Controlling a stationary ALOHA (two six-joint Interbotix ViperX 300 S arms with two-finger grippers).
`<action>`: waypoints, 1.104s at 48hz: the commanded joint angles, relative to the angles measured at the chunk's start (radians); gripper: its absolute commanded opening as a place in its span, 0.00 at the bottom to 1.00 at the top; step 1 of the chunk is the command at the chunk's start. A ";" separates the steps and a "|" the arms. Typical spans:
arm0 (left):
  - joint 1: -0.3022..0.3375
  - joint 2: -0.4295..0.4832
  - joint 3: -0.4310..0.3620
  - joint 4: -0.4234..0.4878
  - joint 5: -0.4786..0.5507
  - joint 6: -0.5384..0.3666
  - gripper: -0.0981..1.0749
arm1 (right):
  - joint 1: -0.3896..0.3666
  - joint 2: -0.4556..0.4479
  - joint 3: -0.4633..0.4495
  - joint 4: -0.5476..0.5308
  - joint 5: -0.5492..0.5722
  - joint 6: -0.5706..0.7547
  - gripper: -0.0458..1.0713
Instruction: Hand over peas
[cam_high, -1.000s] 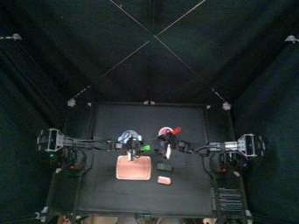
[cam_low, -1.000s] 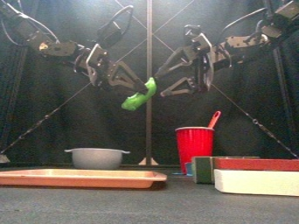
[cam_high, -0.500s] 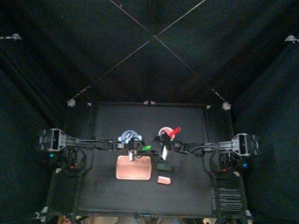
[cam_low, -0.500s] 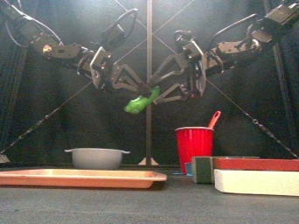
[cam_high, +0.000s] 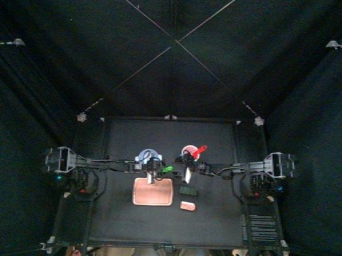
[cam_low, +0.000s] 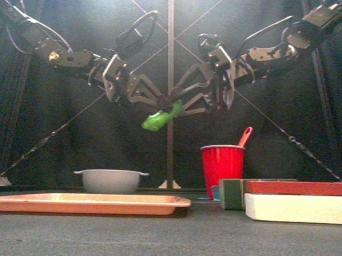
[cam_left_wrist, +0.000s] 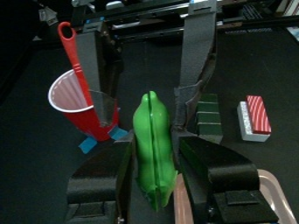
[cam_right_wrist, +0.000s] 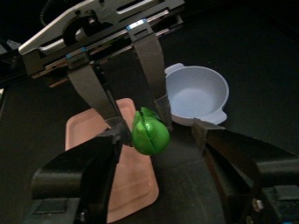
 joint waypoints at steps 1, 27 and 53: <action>0.003 -0.005 -0.023 -0.002 -0.012 -0.002 0.56 | -0.002 -0.012 -0.017 0.000 -0.005 -0.002 0.84; 0.005 -0.005 -0.020 -0.002 -0.014 -0.002 0.56 | -0.002 -0.012 -0.014 -0.002 -0.005 -0.003 0.62; 0.005 -0.018 0.000 -0.048 -0.043 -0.003 0.84 | -0.003 -0.046 0.009 -0.002 -0.005 -0.003 0.61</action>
